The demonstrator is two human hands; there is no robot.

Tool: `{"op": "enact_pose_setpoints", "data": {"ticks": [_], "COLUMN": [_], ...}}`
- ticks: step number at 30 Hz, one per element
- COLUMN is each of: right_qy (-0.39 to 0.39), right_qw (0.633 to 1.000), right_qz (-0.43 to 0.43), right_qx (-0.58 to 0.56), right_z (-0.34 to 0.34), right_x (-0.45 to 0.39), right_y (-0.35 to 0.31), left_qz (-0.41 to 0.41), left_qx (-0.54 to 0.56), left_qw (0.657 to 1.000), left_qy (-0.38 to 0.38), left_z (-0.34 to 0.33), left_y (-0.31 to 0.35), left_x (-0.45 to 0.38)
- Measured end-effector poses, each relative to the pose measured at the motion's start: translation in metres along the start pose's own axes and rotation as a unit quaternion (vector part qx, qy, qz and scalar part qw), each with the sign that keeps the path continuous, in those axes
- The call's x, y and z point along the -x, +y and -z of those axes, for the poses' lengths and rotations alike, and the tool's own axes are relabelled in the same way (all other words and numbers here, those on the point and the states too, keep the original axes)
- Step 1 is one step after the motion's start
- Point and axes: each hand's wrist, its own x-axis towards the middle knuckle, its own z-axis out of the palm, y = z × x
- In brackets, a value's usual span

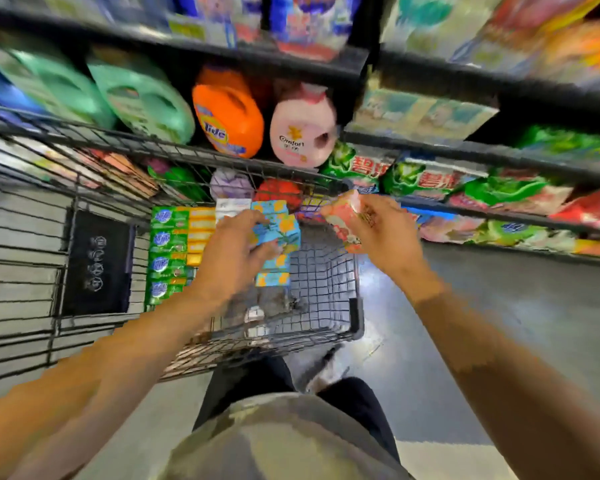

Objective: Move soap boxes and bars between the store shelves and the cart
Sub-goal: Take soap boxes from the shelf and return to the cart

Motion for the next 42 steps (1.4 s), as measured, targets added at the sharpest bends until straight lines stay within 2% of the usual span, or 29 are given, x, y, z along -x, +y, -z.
{"op": "enact_pose_setpoints", "data": {"ticks": [8, 18, 26, 33, 42], "right_qy": [0.103, 0.175, 0.224, 0.287, 0.292], "right_qw": [0.994, 0.982, 0.974, 0.958, 0.95], "right_qz": [0.039, 0.027, 0.021, 0.029, 0.084], "right_qx": [-0.02, -0.071, -0.023, 0.002, 0.073], "right_z": [0.133, 0.295, 0.404, 0.48, 0.573], "right_x": [0.057, 0.144, 0.186, 0.166, 0.074], "right_y": [0.032, 0.162, 0.242, 0.287, 0.314], "left_qz": [-0.096, -0.158, -0.209, -0.259, -0.285], "left_qx": [0.001, 0.044, 0.068, 0.103, 0.1], "left_qw": [0.995, 0.984, 0.973, 0.957, 0.947], "left_qy": [0.041, 0.067, 0.072, 0.077, 0.112], "left_z": [-0.01, -0.093, -0.142, -0.17, -0.187], "left_y": [0.135, 0.328, 0.461, 0.548, 0.621], "left_x": [-0.003, 0.038, 0.038, -0.002, -0.087]}}
